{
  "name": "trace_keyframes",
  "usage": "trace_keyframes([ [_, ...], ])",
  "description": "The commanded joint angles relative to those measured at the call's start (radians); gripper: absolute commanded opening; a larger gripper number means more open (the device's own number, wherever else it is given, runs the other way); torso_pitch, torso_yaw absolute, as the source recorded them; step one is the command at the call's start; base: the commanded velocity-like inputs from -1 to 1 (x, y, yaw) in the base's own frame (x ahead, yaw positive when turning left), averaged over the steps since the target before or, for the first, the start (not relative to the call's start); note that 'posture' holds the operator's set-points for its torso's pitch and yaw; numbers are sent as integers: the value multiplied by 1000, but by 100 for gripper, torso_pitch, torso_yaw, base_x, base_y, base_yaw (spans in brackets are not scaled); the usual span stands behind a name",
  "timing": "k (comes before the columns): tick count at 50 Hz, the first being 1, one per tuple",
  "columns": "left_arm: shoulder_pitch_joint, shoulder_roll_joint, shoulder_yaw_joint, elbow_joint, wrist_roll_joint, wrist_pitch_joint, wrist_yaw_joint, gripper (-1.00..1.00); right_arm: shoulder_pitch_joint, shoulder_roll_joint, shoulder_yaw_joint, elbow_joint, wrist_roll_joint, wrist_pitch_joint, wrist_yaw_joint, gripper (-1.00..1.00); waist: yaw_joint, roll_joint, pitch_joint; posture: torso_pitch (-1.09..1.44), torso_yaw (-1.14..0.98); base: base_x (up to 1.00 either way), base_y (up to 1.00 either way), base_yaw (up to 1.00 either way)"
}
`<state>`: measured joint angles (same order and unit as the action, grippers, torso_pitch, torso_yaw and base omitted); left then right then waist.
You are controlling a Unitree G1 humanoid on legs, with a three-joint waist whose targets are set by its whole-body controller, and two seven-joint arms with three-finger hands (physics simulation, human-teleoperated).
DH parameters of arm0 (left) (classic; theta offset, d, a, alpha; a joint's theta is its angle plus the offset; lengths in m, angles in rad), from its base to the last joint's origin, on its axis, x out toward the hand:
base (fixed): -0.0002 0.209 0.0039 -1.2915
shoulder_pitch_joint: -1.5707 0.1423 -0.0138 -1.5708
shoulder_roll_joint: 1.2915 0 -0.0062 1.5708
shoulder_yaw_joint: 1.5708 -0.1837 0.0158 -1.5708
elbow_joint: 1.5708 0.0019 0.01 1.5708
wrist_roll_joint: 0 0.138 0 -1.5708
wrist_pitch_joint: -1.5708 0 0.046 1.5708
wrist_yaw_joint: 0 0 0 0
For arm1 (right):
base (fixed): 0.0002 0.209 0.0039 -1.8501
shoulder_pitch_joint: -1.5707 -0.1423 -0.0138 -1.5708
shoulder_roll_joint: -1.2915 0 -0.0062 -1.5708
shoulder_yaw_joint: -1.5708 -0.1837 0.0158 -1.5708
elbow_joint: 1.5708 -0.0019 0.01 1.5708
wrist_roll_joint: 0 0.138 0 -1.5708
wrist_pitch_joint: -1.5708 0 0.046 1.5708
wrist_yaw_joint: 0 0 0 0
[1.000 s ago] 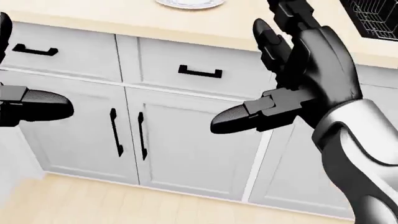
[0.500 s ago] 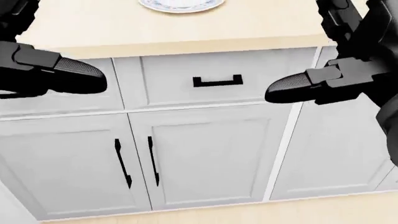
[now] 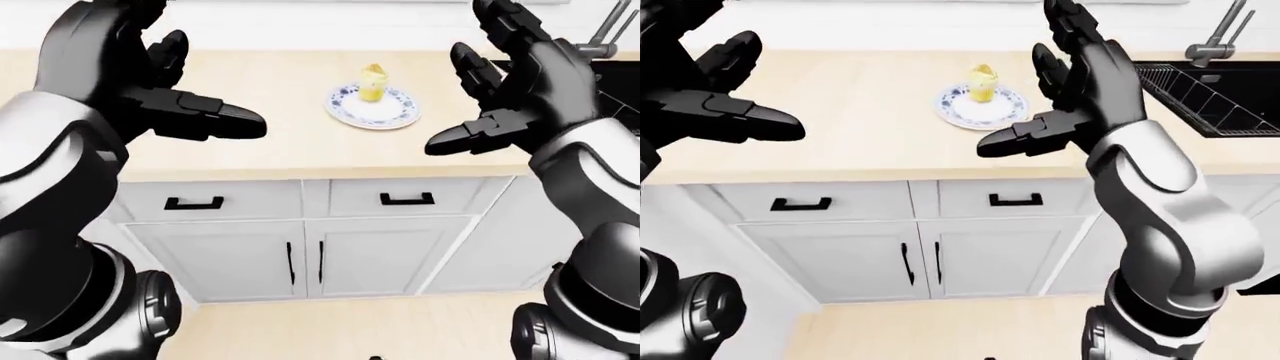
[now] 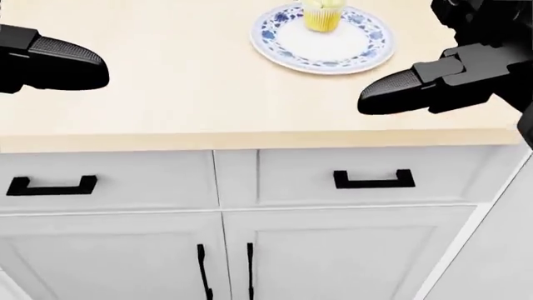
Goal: Move the dessert items from the plate to the tray.
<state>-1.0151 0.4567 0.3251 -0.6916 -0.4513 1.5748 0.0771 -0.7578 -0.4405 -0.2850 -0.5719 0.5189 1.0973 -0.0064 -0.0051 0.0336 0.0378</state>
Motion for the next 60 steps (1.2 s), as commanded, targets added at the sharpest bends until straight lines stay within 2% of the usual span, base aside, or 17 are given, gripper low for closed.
trace_keyframes([
  [1, -31, 3, -1, -10, 5, -13, -4, 100, -27, -20, -18, -10, 7, -17, -4, 100, -4, 5, -18, 0, 0, 12, -25, 0],
  [3, -40, 0, -3, -11, 11, -5, -8, 100, -28, -27, -34, -15, 24, -12, -8, 100, -8, -4, -16, 0, 0, 12, -26, 0],
  [7, -86, 2, -11, -8, 24, 29, -18, 100, -63, -60, -50, -6, 65, 11, -24, 100, -11, -61, -29, 0, 0, 12, -26, 0],
  [8, -93, 4, -14, -5, 28, 32, -22, 100, -65, -67, -50, -3, 71, 12, -25, 100, -6, -62, -36, 0, 0, 11, -27, 0],
  [9, -99, 4, -17, -5, 32, 38, -26, 100, -66, -71, -50, 2, 78, 11, -27, 100, -13, -51, -22, 0, 0, 11, -27, 0],
  [10, -101, 1, -22, -6, 37, 39, -29, 100, -67, -75, -51, 8, 85, 7, -28, 100, -11, -71, 5, 0, 0, 10, -26, 0],
  [11, -102, 2, -27, -5, 39, 39, -33, 100, -72, -80, -59, 9, 96, 11, -33, 100, -17, -81, -1, 0, 0, 9, -14, 0],
  [13, -111, 5, -30, 2, 45, 40, -40, 100, -72, -90, -57, 3, 112, 17, -41, 100, -18, -85, 23, 0, 0, 0, 0, 0],
  [20, -120, 15, -25, 7, 32, 40, -42, 100, -93, -133, -63, 24, 144, 12, -51, 100, -8, -74, 42, 0, 0, 0, 0, 0],
  [24, -128, 16, -24, 12, 12, 40, -26, 100, -105, -153, -66, 35, 164, 18, -64, 100, -11, -11, 17, 0, 0, 0, 0, 0],
  [25, -130, 16, -24, 13, 8, 40, -22, 100, -109, -157, -65, 37, 169, 21, -68, 100, -17, -36, 17, 0, 0, 0, 0, 0],
  [27, -129, 16, -23, 11, 1, 40, -16, 100, -112, -162, -65, 37, 177, 23, -74, 100, -9, -41, 7, 0, 0, 0, 0, 0],
  [40, -127, 26, -17, 9, -14, 40, -11, 100, -131, -247, -61, 45, 218, 97, -50, 100, 1, -29, 24, 0, 0, 0, 0, 0],
  [43, -128, 25, -12, 12, -21, 40, -6, 100, -133, -270, -31, 48, 197, 133, -14, 100, 2, -64, 40, 0, 0, 0, 0, 0],
  [47, -118, 29, -2, 5, -31, 40, -4, 100, -212, -284, 18, 93, 136, 175, 38, 100, 8, -46, 14, 0, 0, 0, 0, 0],
  [55, -125, 34, 3, 12, -52, 40, 13, 100, -325, -222, 209, 239, -144, 150, 233, 100, -3, -36, 15, 0, 0, 0, 0, 0],
  [60, -129, 29, -3, 12, -35, 40, 2, 100, -355, -148, 269, 342, -366, 96, 382, 100, -5, -33, 15, 0, 0, 0, 0, 0],
])
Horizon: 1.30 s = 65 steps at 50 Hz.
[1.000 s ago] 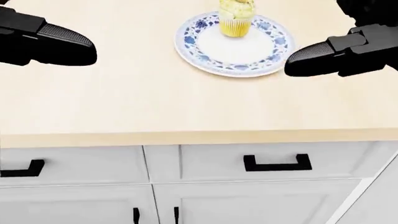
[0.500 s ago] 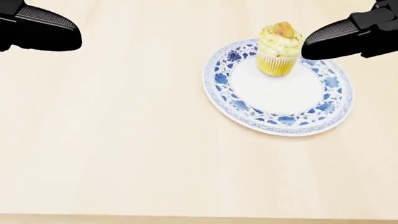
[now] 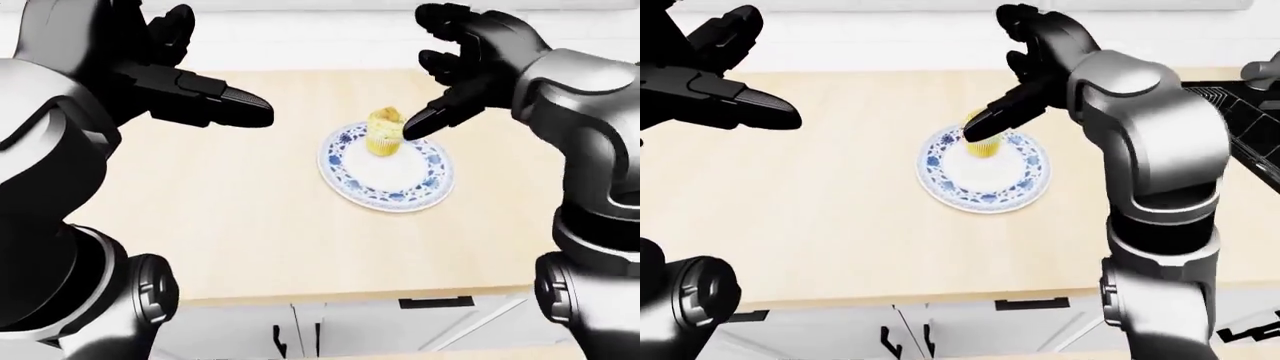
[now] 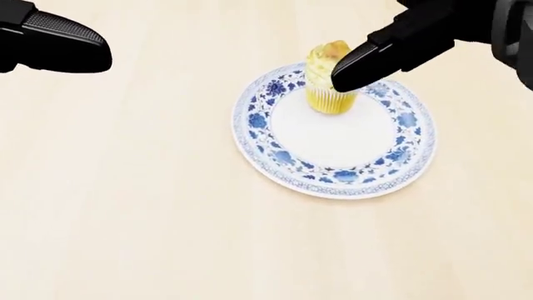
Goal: Move the dessert items from the plate to the tray.
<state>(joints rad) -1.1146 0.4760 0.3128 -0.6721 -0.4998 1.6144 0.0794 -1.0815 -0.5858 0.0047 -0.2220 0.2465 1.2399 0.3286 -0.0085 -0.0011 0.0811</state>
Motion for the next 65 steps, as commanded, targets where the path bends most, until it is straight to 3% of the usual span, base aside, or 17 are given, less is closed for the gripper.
trace_keyframes([
  [1, -32, 11, 10, -6, 13, 0, -1, 100, -34, 12, -11, 13, -139, -60, 72, 100, -2, 2, -28, 0, 0, 0, 0, 0],
  [7, -26, 8, 12, -13, 13, 0, -3, 100, -55, 91, 27, 160, -409, -160, 222, 100, -4, 9, -29, 0, 0, 0, 0, 0],
  [15, -28, 11, 17, -10, 2, 0, 4, 100, -65, 183, 27, 259, -682, -251, 388, 100, -5, 18, -30, 0, 0, 0, 0, 0],
  [19, -19, 10, 17, -18, 1, 0, 6, 100, -71, 208, 36, 357, -808, -365, 410, 100, -7, 22, -31, 0, 0, 0, 0, 0],
  [23, -13, 1, 11, -25, 12, 0, -2, 100, -95, 259, 1, 498, -871, -497, 381, 100, -8, 25, -33, 0, 0, 0, 0, 0],
  [29, 12, -2, 9, -33, 29, -14, -18, 100, -151, 317, -26, 682, -886, -607, 304, 100, -9, 29, -37, 0, 0, 0, 0, 0],
  [38, 28, -9, -4, -39, 68, -23, -49, 100, -261, 338, -32, 988, -865, -786, 150, 100, -9, 32, -40, 0, 0, 0, 0, 0],
  [53, 1, -16, -14, -35, 113, -12, -87, 100, -261, 358, -5, 1081, -912, -858, 104, 100, -5, 26, -42, 0, 0, 0, 0, 0],
  [59, 8, -11, -9, -35, 129, -18, -106, 100, -244, 367, -4, 1070, -925, -855, 112, 46, -5, 26, -43, 0, 0, 0, 0, 0],
  [65, 1, -16, -14, -41, 142, -9, -115, 100, -237, 363, -5, 1059, -934, -851, 125, 30, -4, 24, -43, 0, 0, 0, 0, 0],
])
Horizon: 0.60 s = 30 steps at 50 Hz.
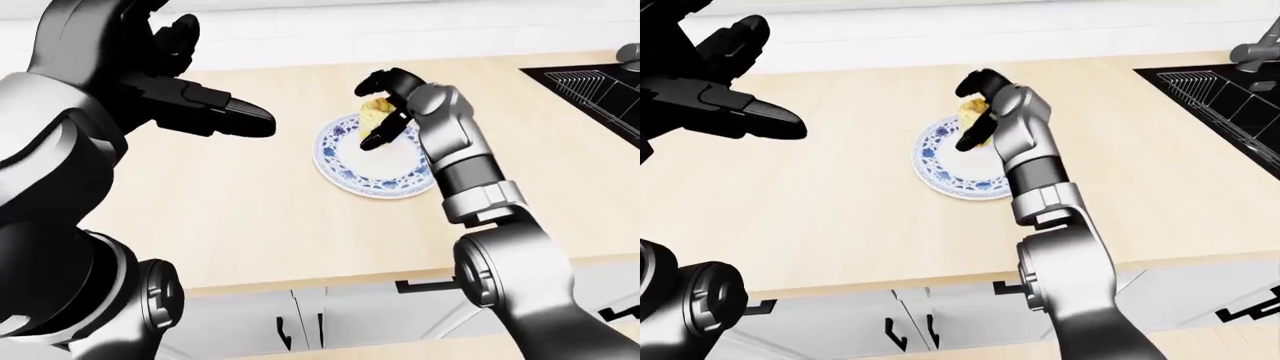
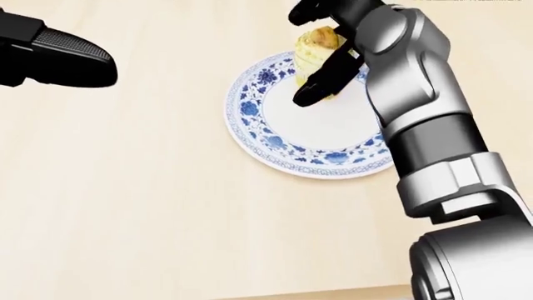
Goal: Move the dessert items from the plate to the tray.
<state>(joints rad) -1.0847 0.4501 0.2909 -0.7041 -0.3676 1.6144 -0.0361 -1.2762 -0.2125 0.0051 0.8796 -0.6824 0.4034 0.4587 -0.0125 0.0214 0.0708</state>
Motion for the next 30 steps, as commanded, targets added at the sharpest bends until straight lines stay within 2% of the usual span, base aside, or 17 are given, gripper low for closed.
trace_keyframes([
  [1, -28, 10, 9, -8, 12, -10, -2, 100, -42, -12, -6, -41, -7, -18, -6, 29, 0, 1, -32, 0, 0, 0, 0, 0],
  [4, -31, 5, 10, -13, 20, -3, -7, 100, -38, -14, -5, -52, -14, -16, 1, 23, 0, 1, -32, 0, 0, 0, 0, 0],
  [12, -39, 0, 5, -13, 37, 0, -20, 100, -41, -25, -4, -65, -36, -29, 15, -42, 0, -1, -31, 0, 0, 0, 0, 0],
  [14, -42, 1, 6, -12, 40, 0, -24, 100, -40, -31, -5, -76, -43, -28, 24, -43, 0, -2, -31, 0, 0, 0, 0, 0],
  [16, -43, 2, 5, -12, 44, -1, -28, 100, -46, -37, -11, -83, -44, -27, 32, -61, 0, -2, -32, 0, 0, 0, 0, 0],
  [19, -53, 11, 10, -6, 37, 0, -29, 100, -86, -63, -34, -150, -32, 12, 81, -100, 1, -2, -31, 0, 0, 0, 0, 0],
  [22, -61, 25, 18, 1, 18, 0, -21, 100, -78, -86, -41, -231, -24, 38, 129, -100, 2, -3, -27, 0, 0, 0, 0, 0],
  [26, -83, 54, 27, 21, -25, 0, 2, 100, -48, -124, -52, -425, -26, 121, 251, -100, 3, -5, -21, 0, 0, 0, 0, 0],
  [28, -95, 68, 28, 30, -53, 0, 19, 100, -32, -131, -76, -542, -9, 191, 318, -100, 3, -7, -19, 0, 0, 0, 0, 0],
  [30, -103, 75, 30, 37, -83, 0, 42, 100, -17, -144, -69, -604, -13, 226, 355, -100, 4, -2, -50, 0, 0, -37, 0, 0],
])
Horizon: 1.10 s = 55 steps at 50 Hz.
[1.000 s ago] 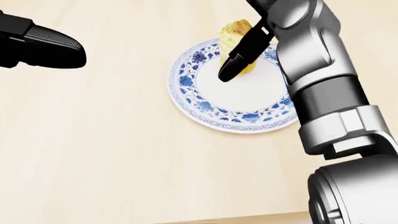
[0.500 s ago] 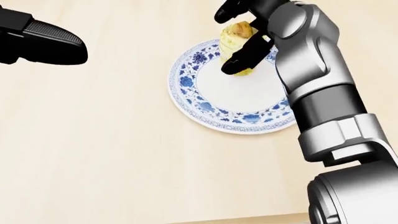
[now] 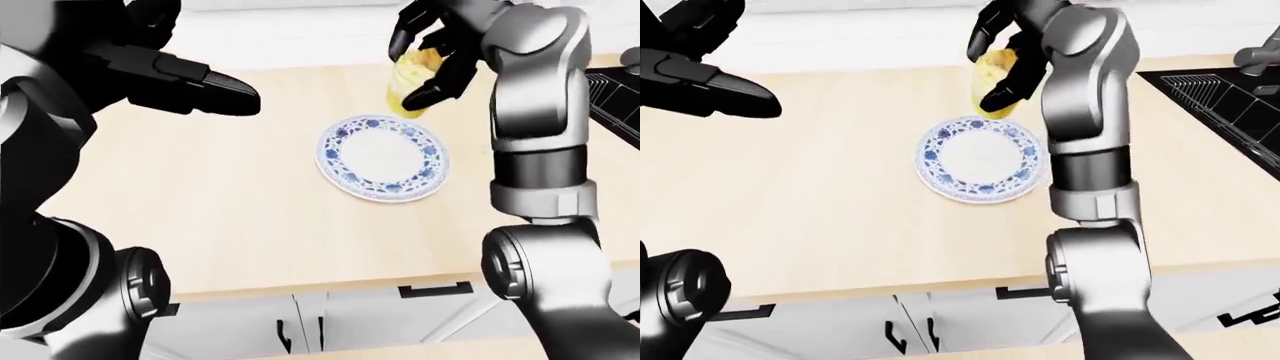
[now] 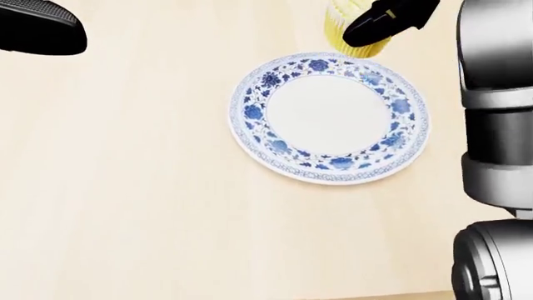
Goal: Move the dessert items from the plate to the tray.
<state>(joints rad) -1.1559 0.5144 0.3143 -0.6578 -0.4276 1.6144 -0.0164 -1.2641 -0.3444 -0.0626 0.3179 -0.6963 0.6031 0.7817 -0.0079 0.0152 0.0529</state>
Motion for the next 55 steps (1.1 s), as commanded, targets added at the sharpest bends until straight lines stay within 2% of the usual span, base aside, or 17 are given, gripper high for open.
trace_keyframes([
  [1, -37, 12, 3, -6, -36, 0, 36, 100, -24, -16, 5, -76, -4, 44, 60, -100, -1, 4, -57, 0, 0, -81, 0, 0],
  [4, -43, 22, 4, 0, -76, 0, 66, 100, -16, -28, 21, -140, -27, 83, 130, -100, 5, -6, -50, 0, 0, -95, 5, 0],
  [7, -44, 29, 10, 2, -123, 0, 104, 100, -8, -40, 13, -182, -46, 101, 181, -100, 2, -60, -39, 0, 0, -100, 17, 0],
  [14, -48, 35, 12, 11, -205, 0, 178, 100, 9, -64, -10, -219, -59, 101, 227, -100, 30, -42, -36, 0, 0, -100, 26, 0],
  [20, -45, 35, 13, 12, -255, 0, 226, 100, 12, -72, -23, -214, -52, 90, 216, -100, 40, 1, -36, 0, 0, -100, 47, 0],
  [22, -35, 33, 16, 6, -266, 0, 236, 100, 12, -71, -31, -208, -47, 110, 205, -100, 40, 72, -41, 0, 0, -100, 39, 0],
  [23, -33, 31, 16, 4, -269, 0, 240, 100, 12, -72, -35, -205, -42, 116, 199, -100, 53, 67, -25, 0, 0, -100, -43, 0],
  [26, -28, 25, 14, 1, -276, 0, 250, 100, 20, -83, -35, -207, -30, 121, 193, -100, 71, 124, -62, 0, 0, -94, -76, 0],
  [35, -29, 15, 3, -2, -298, 0, 278, 100, 31, -113, -41, -211, 1, 122, 188, -100, 126, 52, -34, 0, 0, -68, -94, 0],
  [38, -25, 13, 2, -5, -298, 0, 279, 100, 39, -116, -40, -216, 6, 121, 187, -100, 129, -10, -37, 0, 0, -18, -100, 0],
  [41, -21, 11, 1, -8, -300, 0, 283, 100, 54, -115, -42, -216, 15, 112, 178, -100, 134, -118, -45, 0, 0, -2, -100, 0],
  [42, -20, 10, -1, -9, -300, 0, 282, 100, 56, -115, -45, -214, 19, 110, 175, -100, 105, 3, 62, 0, 0, 0, -100, 0],
  [45, -16, 6, -4, -13, -295, 0, 280, 100, 65, -119, -47, -222, 26, 114, 174, -100, 102, 15, 23, 0, 0, 0, -100, 0],
  [48, -10, 0, -6, -18, -291, 0, 279, 100, 63, -125, -48, -222, 33, 116, 174, -100, 75, 124, 9, 0, 0, 0, -100, 0],
  [49, -7, -2, -6, -22, -289, 0, 279, 100, 63, -126, -49, -218, 35, 113, 170, -100, 66, 80, 61, 0, 0, 0, -100, 0],
  [51, -3, -6, -7, -25, -283, 0, 275, 100, 63, -127, -49, -215, 39, 109, 166, -100, 61, 60, 2, 0, 0, 0, -100, 0],
  [55, 6, -12, -8, -33, -272, 0, 267, 100, 67, -126, -44, -217, 43, 108, 163, -100, 59, 43, 6, 0, 0, 8, -100, 0],
])
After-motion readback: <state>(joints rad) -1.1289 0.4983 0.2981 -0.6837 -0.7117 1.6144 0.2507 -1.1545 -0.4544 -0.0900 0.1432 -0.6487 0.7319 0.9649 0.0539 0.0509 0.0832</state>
